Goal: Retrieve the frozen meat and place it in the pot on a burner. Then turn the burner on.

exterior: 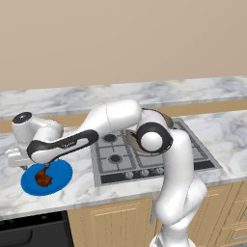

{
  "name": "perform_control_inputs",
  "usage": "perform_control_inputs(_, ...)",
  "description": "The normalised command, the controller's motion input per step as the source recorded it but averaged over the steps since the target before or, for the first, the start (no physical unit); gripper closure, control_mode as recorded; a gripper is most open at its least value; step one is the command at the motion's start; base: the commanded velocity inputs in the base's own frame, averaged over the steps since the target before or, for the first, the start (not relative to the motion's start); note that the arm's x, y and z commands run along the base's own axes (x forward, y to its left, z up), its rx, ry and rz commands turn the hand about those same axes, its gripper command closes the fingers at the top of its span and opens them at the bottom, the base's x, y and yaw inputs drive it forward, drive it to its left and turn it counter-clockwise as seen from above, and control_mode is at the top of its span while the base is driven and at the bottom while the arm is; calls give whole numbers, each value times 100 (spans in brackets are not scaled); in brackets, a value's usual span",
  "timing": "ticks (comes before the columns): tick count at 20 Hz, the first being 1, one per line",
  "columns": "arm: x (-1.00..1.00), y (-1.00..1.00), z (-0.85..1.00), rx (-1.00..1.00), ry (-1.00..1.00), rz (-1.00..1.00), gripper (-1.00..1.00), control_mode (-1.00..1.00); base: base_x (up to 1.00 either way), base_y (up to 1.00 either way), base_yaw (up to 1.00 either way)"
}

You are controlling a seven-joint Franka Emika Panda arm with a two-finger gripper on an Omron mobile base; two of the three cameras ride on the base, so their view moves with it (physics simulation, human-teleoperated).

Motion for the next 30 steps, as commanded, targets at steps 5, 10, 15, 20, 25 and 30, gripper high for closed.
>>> perform_control_inputs(5,7,-25,-44,0,0,0,-100,-100,0,0,0)
perform_control_inputs(10,12,-16,-27,0,1,0,-100,-100,0,0,0)
perform_control_inputs(15,3,1,-28,0,0,0,-100,-100,0,0,0)
perform_control_inputs(20,0,1,-17,0,0,0,-100,-100,0,0,0)
perform_control_inputs(25,0,0,-11,0,0,0,-100,-100,0,0,0)
perform_control_inputs(30,0,0,-17,0,0,0,-100,-100,0,0,0)
